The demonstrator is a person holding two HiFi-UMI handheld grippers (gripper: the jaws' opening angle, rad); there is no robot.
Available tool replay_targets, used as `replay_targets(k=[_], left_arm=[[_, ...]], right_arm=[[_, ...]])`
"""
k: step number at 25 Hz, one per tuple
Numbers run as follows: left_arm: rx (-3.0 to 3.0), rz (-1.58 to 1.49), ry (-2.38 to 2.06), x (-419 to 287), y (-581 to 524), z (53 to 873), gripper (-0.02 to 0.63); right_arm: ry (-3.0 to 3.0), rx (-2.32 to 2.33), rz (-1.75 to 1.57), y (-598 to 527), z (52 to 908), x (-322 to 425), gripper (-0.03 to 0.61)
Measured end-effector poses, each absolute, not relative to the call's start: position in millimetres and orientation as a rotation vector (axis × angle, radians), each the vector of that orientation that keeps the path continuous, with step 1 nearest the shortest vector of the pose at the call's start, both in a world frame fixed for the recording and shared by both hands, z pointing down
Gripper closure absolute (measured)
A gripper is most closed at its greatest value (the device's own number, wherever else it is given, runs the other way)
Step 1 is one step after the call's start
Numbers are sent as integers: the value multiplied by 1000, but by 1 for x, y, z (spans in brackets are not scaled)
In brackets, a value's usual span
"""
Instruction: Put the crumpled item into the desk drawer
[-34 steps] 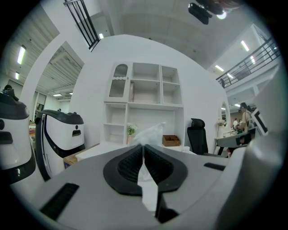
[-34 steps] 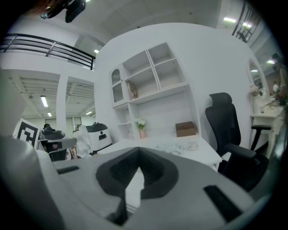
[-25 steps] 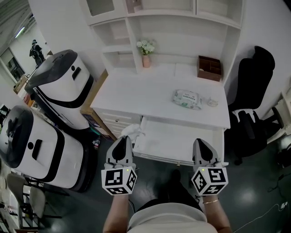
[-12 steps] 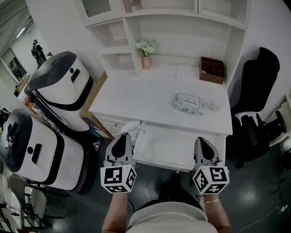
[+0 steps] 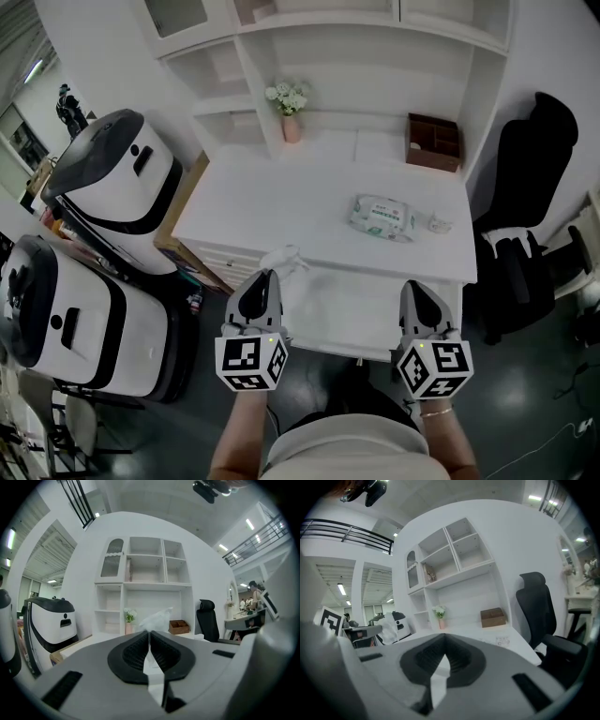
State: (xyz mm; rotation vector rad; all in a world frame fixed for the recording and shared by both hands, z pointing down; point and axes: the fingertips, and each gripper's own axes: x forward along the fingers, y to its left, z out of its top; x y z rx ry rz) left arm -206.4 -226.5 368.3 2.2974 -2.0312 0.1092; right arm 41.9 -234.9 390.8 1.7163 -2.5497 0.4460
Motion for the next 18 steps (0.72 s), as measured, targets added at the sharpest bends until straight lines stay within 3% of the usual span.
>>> replay_targets(k=[18], left_arm=[[2257,435,-1816,-169,-278,494,607]], right_arm=[[-2504,1718,491,-257,406,54,577]])
